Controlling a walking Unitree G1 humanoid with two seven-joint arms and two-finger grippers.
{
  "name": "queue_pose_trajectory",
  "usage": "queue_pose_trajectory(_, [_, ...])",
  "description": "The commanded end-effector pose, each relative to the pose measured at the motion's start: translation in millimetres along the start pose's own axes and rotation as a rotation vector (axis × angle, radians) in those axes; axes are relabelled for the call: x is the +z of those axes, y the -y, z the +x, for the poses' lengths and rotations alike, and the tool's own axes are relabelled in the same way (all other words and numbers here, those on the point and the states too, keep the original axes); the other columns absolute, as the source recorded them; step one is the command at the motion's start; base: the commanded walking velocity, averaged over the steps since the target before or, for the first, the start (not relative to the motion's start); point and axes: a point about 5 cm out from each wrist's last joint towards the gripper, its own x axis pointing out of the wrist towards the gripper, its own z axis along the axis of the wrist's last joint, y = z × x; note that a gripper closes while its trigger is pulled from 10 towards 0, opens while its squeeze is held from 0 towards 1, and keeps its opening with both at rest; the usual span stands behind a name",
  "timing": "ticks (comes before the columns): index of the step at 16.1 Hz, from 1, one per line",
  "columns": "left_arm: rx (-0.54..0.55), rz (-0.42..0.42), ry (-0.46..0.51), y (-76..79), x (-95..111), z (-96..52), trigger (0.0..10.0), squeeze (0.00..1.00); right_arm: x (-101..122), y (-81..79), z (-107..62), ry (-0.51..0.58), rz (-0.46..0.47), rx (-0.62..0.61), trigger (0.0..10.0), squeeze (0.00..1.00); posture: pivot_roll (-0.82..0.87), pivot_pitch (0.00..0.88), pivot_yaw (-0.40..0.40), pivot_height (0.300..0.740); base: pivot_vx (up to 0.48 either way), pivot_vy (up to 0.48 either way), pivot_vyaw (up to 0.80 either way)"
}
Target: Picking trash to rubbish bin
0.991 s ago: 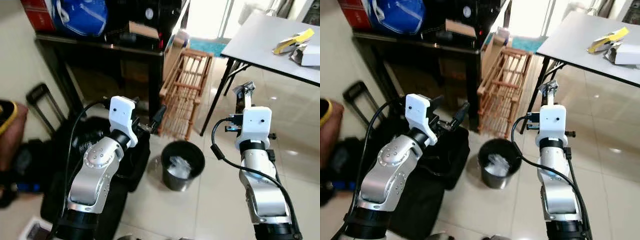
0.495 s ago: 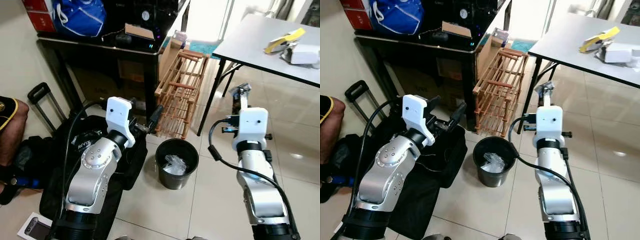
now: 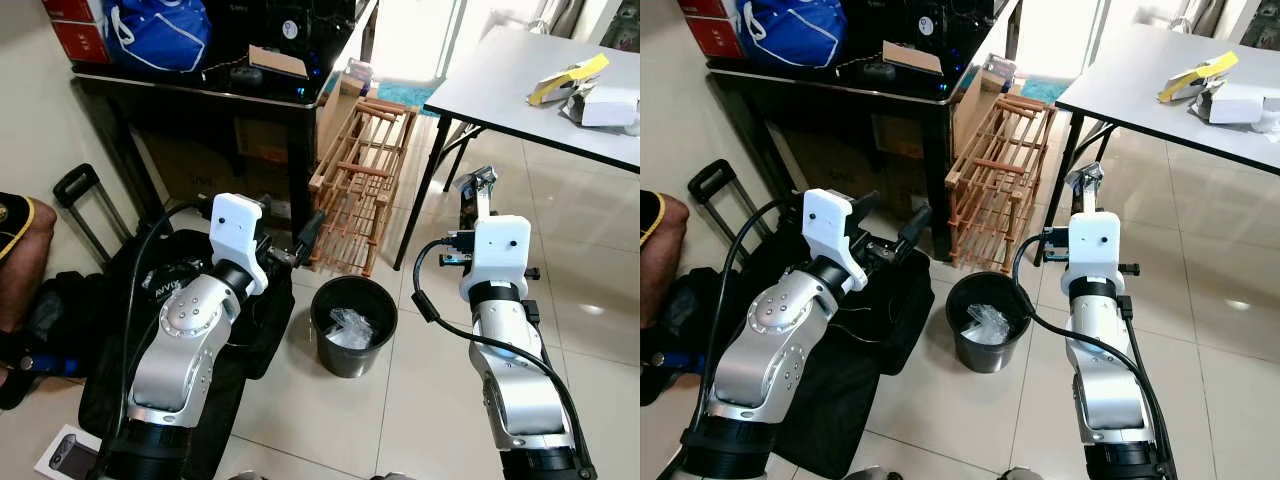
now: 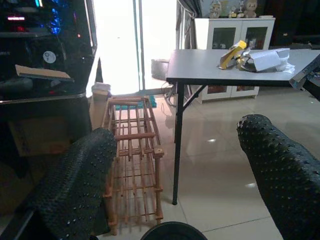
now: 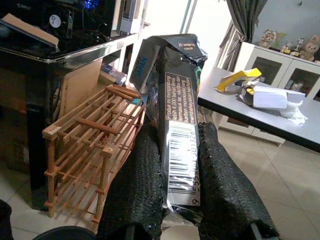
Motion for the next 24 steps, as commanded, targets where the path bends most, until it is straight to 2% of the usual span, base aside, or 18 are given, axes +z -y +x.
queue_pose_trajectory(1, [-0.012, 0.022, 0.011, 0.6, 3.3, 0.9, 10.0, 0.00, 0.0, -0.3, -0.7, -0.004, -0.009, -0.007, 10.0, 0.00, 0.02, 0.084, 0.018, 0.740, 0.480, 0.000, 0.00])
queue_pose_trajectory(16, [0.004, 0.025, 0.001, 0.5, 0.1, -0.2, 10.0, 0.00, 0.5, -1.7, 0.5, -0.002, -0.018, 0.000, 10.0, 0.00, 0.02, 0.090, 0.007, 0.740, 0.469, 0.000, 0.00])
queue_pose_trajectory(24, [-0.011, 0.010, -0.005, 4.0, -1.7, -0.9, 10.0, 0.00, 0.2, -2.4, 0.1, -0.005, -0.022, 0.002, 10.0, 0.00, 0.02, 0.089, 0.006, 0.740, 0.000, 0.000, 0.00])
